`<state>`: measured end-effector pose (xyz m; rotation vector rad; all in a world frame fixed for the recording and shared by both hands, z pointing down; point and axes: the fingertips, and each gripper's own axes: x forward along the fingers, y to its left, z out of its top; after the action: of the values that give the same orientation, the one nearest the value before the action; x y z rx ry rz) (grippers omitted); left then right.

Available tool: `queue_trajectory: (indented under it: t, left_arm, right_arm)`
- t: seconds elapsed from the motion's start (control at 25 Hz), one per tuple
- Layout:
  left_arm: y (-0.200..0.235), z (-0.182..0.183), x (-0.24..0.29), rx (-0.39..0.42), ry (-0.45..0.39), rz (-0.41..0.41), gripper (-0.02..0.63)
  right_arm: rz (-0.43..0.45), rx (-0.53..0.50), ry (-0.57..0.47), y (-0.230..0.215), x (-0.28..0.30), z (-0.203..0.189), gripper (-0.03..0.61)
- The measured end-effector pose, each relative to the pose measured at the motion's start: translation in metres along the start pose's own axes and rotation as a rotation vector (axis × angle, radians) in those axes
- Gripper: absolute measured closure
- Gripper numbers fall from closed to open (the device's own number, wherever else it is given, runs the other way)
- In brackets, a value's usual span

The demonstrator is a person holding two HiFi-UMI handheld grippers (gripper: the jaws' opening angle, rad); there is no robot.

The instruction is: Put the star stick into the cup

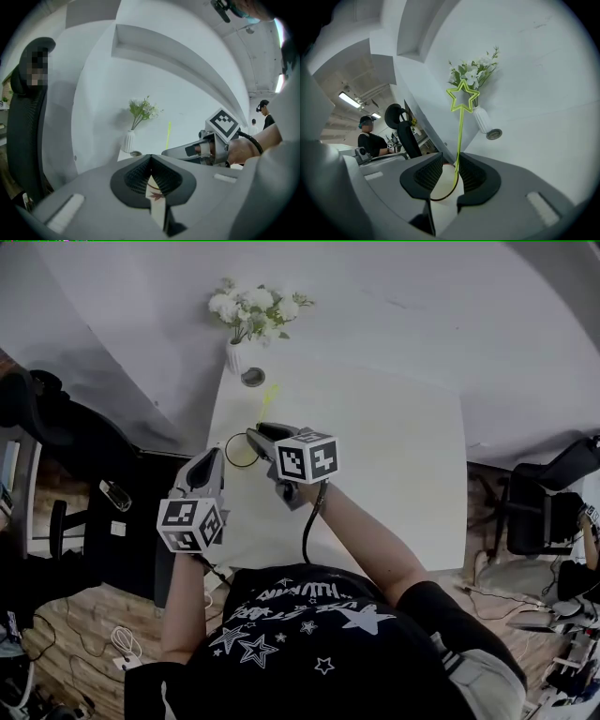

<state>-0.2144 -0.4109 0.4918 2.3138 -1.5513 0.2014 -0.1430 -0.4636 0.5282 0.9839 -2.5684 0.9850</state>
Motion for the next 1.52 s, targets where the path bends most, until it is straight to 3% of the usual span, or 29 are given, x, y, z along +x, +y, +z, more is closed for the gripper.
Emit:
queue_trajectory:
  t: [1.04,1.36,1.52]
  left_arm:
    - [-0.106,-0.013,-0.070,0.062,-0.015,-0.012,0.611]
    - [-0.150,-0.021,-0.093,0.085,-0.015,-0.040,0.611]
    - [-0.171,-0.026,-0.105,0.098,-0.023,-0.055,0.611]
  right_arm:
    - [-0.023,0.024,-0.073,0.019,-0.134,-0.050,0.454]
    - [-0.024,-0.005,-0.128,0.031,-0.189,-0.062,0.561]
    - [-0.029,-0.036,-0.142,0.038,-0.213,-0.071,0.563]
